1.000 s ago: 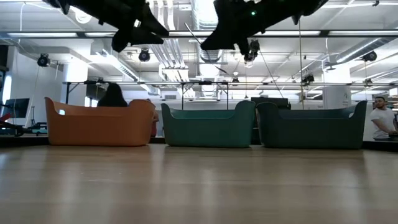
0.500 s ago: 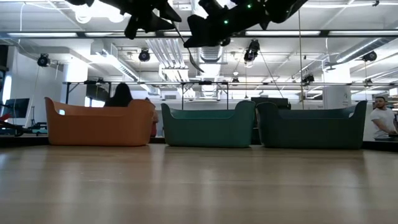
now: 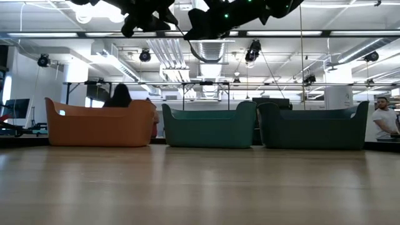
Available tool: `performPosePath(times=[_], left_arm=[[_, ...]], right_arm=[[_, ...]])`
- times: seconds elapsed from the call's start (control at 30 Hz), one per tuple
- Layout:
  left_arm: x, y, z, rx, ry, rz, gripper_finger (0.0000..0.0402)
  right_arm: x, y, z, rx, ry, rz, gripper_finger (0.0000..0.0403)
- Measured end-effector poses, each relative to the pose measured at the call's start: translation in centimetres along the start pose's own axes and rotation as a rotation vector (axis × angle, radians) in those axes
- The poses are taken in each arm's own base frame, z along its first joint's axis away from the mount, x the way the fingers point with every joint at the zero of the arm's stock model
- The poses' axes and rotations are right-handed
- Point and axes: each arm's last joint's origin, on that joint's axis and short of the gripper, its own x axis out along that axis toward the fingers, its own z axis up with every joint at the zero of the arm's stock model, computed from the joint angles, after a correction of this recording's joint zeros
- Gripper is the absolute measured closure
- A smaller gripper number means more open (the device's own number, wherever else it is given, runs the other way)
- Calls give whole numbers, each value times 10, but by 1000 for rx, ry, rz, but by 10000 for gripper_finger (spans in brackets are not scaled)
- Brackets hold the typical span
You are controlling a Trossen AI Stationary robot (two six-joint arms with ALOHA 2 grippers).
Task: Sort silverware by color (type)
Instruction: Put the black fork into the orange bin
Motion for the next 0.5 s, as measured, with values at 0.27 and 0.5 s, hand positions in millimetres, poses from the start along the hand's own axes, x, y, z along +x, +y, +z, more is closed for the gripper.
performPosePath(times=[0.27, 0.5], left_arm=[[1, -2, 2, -6, -8, -81, 346], [6, -1, 13, -17, -7, -180, 399]], right_arm=[[0, 1, 0, 0, -3, 12, 394], [1, 1, 0, 2, -8, 8, 394]])
